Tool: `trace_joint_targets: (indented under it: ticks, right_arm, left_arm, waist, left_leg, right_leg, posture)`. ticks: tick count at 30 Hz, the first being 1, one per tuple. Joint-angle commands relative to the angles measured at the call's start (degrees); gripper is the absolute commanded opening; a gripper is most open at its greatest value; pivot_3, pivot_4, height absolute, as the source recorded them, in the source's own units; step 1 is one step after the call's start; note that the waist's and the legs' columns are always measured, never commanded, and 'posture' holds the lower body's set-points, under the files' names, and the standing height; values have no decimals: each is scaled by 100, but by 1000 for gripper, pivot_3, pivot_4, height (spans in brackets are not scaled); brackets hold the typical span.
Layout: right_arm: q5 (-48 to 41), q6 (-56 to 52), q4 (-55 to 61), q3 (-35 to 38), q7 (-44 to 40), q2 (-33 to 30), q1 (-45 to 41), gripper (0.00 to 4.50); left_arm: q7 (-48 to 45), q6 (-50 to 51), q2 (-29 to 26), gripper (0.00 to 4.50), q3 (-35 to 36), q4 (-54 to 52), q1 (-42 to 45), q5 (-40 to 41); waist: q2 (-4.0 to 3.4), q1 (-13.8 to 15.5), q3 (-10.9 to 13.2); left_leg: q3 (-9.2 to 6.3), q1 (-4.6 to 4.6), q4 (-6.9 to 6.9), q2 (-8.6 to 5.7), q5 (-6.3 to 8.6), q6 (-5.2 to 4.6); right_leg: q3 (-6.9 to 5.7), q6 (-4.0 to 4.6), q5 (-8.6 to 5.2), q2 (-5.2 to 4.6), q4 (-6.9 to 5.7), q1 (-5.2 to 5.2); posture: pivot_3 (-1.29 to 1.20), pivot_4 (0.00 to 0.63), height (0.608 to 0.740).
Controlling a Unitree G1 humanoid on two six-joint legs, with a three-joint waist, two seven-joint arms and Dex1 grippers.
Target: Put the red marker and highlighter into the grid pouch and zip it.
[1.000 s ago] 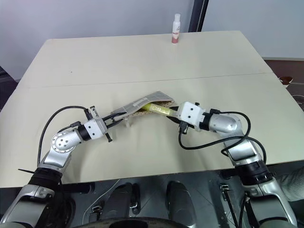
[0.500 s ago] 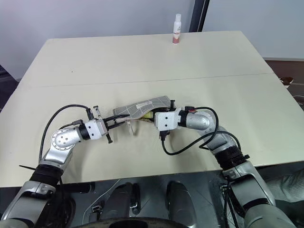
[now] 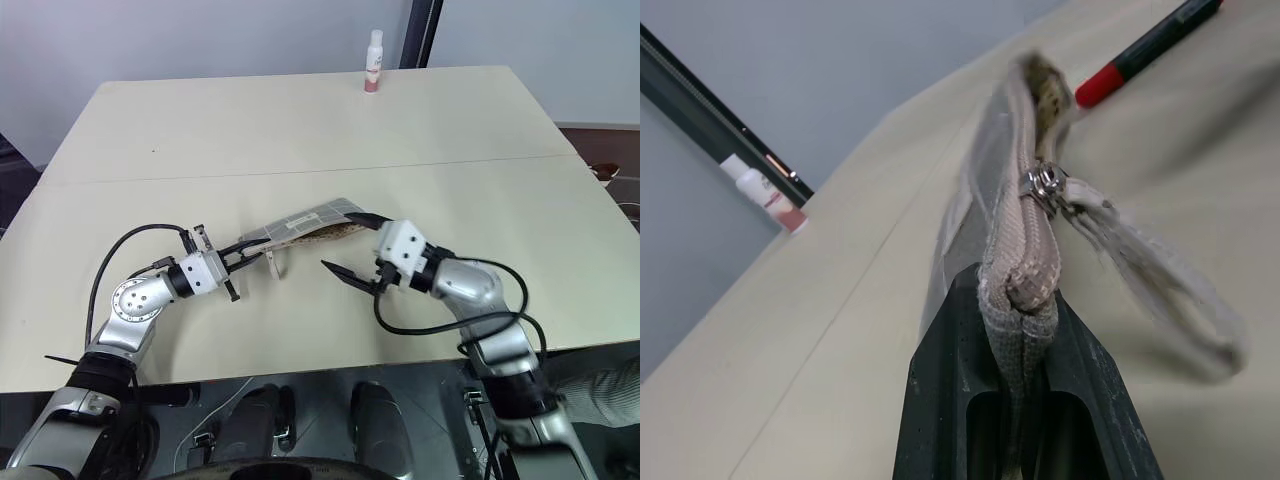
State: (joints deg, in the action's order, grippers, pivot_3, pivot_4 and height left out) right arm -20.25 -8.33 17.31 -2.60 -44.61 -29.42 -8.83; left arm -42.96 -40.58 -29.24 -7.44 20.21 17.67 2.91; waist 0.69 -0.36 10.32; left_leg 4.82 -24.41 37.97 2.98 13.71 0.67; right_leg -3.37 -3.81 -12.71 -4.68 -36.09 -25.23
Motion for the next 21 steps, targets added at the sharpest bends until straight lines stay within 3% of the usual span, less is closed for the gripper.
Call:
trace_joint_targets:
  ticks: [1, 3, 8, 15, 20, 21]
  right_arm:
    - [-373, -389, 430, 792, 733, 164, 309, 4451]
    - [-375, -512, 254, 1244, 1125, 218, 451, 4451]
    - [-148, -431, -179, 1676, 1021, -165, 745, 4451]
    - [370, -332, -1445, 1444, 172, -1238, 632, 4451]
    - [340, -996, -2056, 1217, -142, -1470, 268, 4451]
    - [284, -1249, -2118, 1206, -151, -1470, 215, 4224]
  left_arm:
    - [135, -117, -5, 0, 125, 21, 10, -24]
    - [165, -156, 20, 0, 81, 65, 12, -71]
    - [155, -187, 126, 0, -7, 119, 76, -99]
    - [128, -285, 203, 0, -79, 294, 237, -181]
    - [145, -311, 237, 0, -84, 281, 223, -242]
    - [159, -311, 238, 0, -80, 263, 207, -256]
  waist:
    - [0, -11, 0]
    - [0, -10, 0]
    - [0, -8, 0]
    - [0, -17, 0]
    - [0, -20, 0]
    - [0, -14, 0]
  left_leg:
    - [-1, 0, 0, 0, 0, 0]
    - [0, 2, 2, 0, 1, 1]
    - [2, 0, -1, -1, 1, 1]
    - [8, 1, 1, -4, 0, 0]
    - [8, 2, 0, -3, 0, 0]
    - [7, 1, 0, -3, 0, 0]
  right_leg:
    - [0, 0, 0, 0, 0, 1]
    - [1, 0, 1, 0, 1, 1]
    - [0, 1, 0, 1, 4, -1]
    - [1, 0, 0, 1, 5, 1]
    - [0, 0, 0, 9, 3, 0]
    - [0, 0, 0, 9, 3, 0]
  posture:
    - [0, 150, 740]
    - [0, 150, 740]
    - [0, 150, 740]
    - [0, 150, 740]
    - [0, 150, 740]
    - [0, 150, 740]
